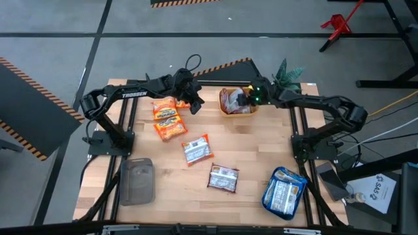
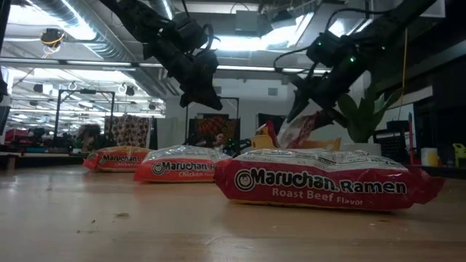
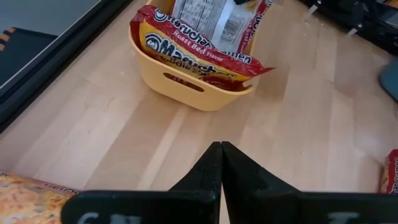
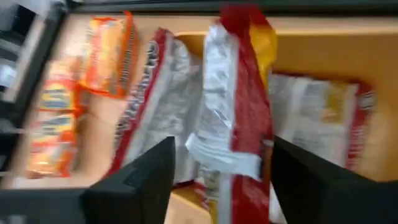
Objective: Sort Maruchan noodles
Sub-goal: Put the red noodle pack into the yellow bin
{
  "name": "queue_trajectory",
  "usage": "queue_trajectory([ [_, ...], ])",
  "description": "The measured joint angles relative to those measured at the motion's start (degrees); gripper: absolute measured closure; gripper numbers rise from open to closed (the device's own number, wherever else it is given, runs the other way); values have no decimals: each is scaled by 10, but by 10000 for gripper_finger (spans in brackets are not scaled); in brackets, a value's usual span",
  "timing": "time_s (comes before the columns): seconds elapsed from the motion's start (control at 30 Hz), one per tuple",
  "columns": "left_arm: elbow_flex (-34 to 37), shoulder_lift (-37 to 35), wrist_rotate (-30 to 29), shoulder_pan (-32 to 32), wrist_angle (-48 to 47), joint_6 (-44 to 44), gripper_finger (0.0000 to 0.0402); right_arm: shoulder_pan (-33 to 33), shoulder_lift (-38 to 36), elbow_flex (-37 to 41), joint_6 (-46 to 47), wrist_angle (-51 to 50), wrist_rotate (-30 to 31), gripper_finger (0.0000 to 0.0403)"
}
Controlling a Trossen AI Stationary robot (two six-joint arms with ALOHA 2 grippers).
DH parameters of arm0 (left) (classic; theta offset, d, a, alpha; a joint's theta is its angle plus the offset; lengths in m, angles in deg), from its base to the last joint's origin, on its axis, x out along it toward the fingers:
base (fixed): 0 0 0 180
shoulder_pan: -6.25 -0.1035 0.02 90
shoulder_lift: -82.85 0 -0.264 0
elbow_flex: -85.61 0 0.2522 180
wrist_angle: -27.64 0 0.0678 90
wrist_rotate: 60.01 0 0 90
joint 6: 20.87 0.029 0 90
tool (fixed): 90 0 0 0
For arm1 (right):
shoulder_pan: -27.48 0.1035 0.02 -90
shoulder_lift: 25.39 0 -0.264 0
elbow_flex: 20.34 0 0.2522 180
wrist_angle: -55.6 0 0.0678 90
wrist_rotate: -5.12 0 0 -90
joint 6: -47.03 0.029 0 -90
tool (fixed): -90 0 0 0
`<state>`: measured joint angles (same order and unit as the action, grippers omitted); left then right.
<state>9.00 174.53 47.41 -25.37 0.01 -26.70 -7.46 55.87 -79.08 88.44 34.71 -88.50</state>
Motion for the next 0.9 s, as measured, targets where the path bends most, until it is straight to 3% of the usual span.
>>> queue_trajectory([
  [0.3, 0, 0, 0, 0, 0, 3, 401, 0, -1, -135, -70, -247, 126, 183],
  [0.53, 0, 0, 0, 0, 0, 4, 401, 0, -1, -196, -109, -264, 131, 219],
  [0.7, 0, 0, 28, 0, -1, 5, 401, 8, 8, -164, -96, -271, 72, 244],
  [0.9, 0, 0, 185, 1, -2, 36, 401, 105, 6, -142, -16, -330, -54, 251],
])
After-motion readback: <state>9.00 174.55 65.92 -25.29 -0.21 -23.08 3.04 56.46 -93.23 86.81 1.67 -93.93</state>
